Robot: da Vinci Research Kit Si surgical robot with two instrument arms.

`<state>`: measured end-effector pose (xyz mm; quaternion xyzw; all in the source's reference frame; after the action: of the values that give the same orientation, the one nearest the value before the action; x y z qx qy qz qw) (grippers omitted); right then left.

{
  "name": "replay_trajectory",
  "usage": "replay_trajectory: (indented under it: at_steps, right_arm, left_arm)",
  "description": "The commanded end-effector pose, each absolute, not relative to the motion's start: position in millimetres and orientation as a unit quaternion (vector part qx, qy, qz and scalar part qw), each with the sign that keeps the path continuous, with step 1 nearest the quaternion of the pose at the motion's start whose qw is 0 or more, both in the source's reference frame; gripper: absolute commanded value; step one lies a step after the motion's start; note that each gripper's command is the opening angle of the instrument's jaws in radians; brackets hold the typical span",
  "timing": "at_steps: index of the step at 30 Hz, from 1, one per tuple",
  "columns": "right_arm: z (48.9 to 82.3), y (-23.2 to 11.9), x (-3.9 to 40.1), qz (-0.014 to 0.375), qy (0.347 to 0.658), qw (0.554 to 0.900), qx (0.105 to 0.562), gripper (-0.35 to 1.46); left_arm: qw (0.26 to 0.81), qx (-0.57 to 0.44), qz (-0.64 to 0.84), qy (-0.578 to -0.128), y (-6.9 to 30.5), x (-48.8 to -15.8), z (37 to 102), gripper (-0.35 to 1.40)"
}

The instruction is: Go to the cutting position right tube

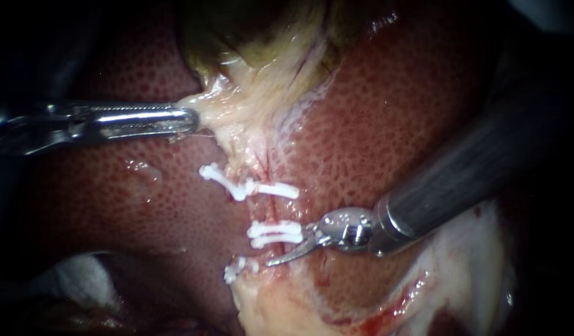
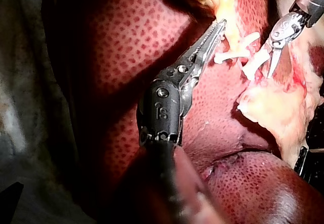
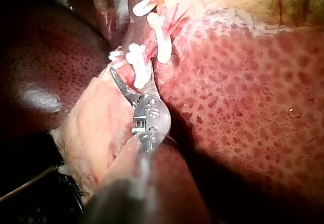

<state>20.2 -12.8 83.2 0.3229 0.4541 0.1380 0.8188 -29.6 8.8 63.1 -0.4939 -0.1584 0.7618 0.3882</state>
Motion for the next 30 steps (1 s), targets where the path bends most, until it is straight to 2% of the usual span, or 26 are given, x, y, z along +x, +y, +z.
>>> replay_trajectory:
  at_steps: [1, 17, 30]
  right_arm:
    - [83.1, -12.7, 20.1, 0.139, 0.454, 0.819, 0.322, 0.93]
    - [81.6, -10.2, 17.6, 0.149, 0.452, 0.824, 0.306, 1.01]
    - [80.4, -8.7, 18.4, 0.157, 0.466, 0.814, 0.310, 1.01]
  left_arm:
    - [0.389, -0.494, 0.761, -0.159, 8.9, -29.4, 62.9, -0.35]
    - [0.393, -0.492, 0.761, -0.156, 9.6, -28.5, 62.4, -0.35]
    - [0.393, -0.492, 0.761, -0.155, 9.4, -28.6, 62.4, -0.35]
